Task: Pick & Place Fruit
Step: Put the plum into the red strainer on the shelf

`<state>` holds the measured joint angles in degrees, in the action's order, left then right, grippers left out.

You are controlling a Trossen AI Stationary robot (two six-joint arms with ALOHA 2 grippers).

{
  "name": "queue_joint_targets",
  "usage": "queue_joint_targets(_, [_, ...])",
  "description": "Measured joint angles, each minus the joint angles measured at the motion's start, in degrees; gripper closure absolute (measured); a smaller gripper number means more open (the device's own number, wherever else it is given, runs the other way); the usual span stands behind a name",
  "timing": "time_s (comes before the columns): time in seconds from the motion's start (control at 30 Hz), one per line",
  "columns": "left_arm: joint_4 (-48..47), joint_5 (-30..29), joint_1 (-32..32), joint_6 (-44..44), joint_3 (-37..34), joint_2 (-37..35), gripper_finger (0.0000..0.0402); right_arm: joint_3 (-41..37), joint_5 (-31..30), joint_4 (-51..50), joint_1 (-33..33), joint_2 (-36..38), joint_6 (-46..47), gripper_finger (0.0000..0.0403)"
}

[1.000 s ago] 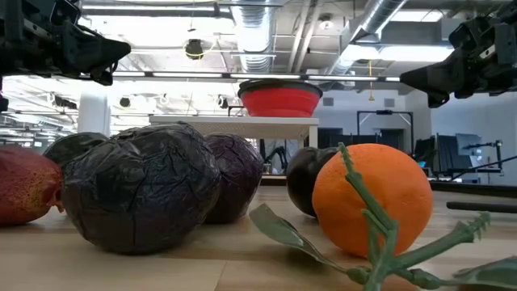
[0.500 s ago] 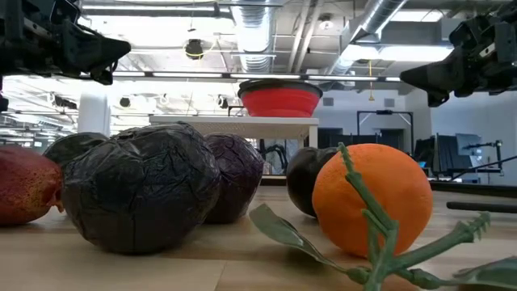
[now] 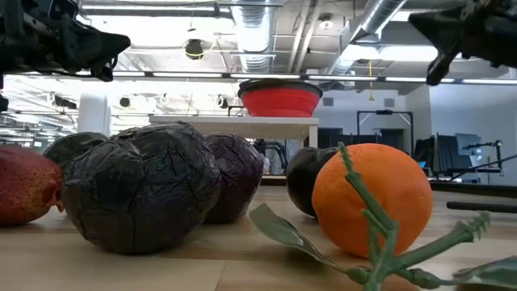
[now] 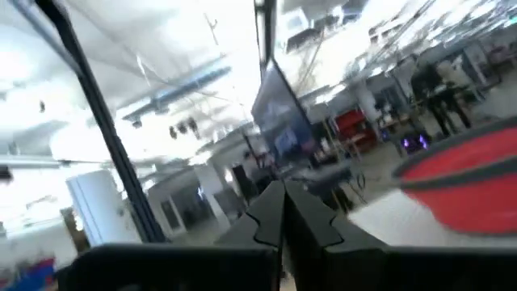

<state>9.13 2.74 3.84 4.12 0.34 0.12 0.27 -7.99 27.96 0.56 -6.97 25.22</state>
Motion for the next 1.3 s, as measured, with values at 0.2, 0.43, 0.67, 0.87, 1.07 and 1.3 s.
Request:
queue_joint_targets(0.2, [0.36,-0.25,0.07,-0.05,0.00,0.06,0.0394,3.42,-10.61,8.05,8.59,-23.17,-9.37,0.0401])
queue_joint_targets(0.43, [0.53,-1.08,0.05,-0.07,0.00,2.36,0.0394,14.91,-11.58,10.23,12.67,-51.19,-7.93,0.0396])
queue_joint_targets(0.67, [3.09,-1.27,0.04,-0.09,0.00,7.20,0.0394,29.38,-3.54,1.09,12.09,-67.91,-6.30,0.0330])
queue_joint_targets(0.87, [6.36,-1.27,0.04,-0.09,0.00,10.84,0.0394,44.30,6.53,-17.01,13.96,-78.09,-7.48,0.0228])
queue_joint_targets(1.07, [7.76,-1.26,0.04,-0.09,0.00,12.94,0.0394,56.55,9.44,-32.56,18.48,-86.93,-11.46,0.0122])
queue_joint_targets(1.3, [8.28,-1.25,0.04,-0.11,0.00,13.14,0.0394,64.79,5.25,-42.52,21.59,-96.13,-10.21,0.0089])
